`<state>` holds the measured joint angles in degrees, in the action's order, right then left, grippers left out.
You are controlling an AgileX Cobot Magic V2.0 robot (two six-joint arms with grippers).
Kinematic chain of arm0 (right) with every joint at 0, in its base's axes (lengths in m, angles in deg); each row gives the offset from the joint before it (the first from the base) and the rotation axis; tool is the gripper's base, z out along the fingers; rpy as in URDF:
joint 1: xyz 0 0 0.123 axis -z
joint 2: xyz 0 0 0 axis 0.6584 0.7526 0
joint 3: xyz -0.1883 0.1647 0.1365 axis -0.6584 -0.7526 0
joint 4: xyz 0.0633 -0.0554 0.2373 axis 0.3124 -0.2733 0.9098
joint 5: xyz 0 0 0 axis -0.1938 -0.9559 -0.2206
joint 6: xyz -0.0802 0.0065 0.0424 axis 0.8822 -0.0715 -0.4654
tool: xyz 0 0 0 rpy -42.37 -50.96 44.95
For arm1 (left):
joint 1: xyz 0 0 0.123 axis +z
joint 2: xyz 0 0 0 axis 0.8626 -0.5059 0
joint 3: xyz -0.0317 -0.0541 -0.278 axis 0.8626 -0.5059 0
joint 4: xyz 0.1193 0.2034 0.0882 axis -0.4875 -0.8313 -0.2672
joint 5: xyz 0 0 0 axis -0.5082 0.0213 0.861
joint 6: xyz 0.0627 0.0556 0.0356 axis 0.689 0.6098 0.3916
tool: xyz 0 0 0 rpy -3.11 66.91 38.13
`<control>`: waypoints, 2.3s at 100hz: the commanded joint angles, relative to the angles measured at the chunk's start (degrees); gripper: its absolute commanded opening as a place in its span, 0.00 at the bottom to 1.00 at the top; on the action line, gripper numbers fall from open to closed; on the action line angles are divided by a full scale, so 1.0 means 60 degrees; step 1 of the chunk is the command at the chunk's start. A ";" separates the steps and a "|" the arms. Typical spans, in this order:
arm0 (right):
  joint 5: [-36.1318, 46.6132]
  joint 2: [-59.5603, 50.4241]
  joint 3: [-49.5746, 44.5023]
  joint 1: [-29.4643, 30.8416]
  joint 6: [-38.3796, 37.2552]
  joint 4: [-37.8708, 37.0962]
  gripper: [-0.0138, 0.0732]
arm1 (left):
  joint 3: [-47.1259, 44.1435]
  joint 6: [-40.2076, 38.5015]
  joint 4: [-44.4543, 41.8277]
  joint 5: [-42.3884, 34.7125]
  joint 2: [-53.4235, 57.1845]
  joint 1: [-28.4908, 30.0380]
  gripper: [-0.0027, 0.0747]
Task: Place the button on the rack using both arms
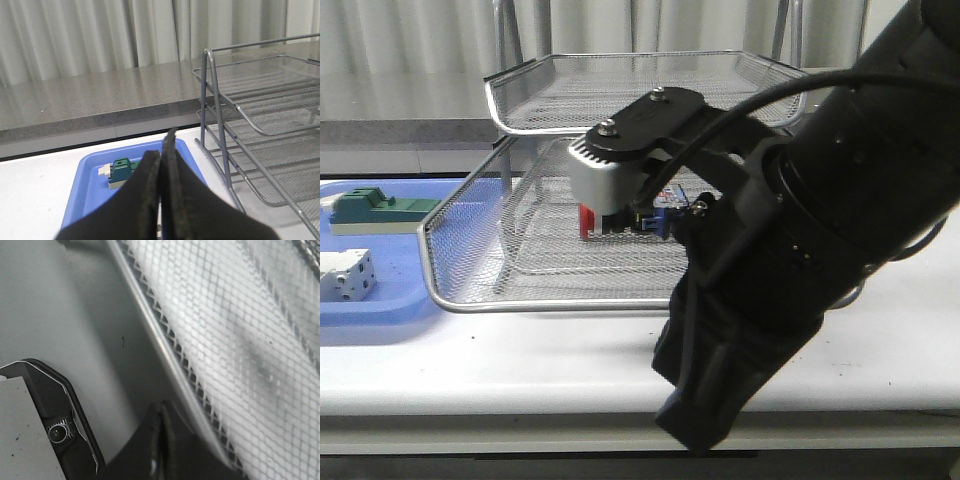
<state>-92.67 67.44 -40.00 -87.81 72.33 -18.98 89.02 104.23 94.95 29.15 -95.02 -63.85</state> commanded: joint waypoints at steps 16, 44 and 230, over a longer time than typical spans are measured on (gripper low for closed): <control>0.1413 0.0134 0.0275 0.0167 0.0092 -0.0177 0.09 | 0.0267 -0.0067 0.0151 -0.0695 -0.0080 0.0023 0.01; 0.1765 0.0193 0.0561 0.1176 0.0092 -0.0190 0.09 | 0.0267 -0.0067 0.0151 -0.0695 -0.0080 0.0023 0.01; -0.2696 -0.8489 -0.0948 0.7380 -0.0125 0.1119 0.09 | 0.0267 -0.0067 0.0151 -0.0695 -0.0080 0.0023 0.01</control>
<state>-111.62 20.82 -44.91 -44.39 71.73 -12.73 89.02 104.23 94.95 29.15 -95.02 -63.85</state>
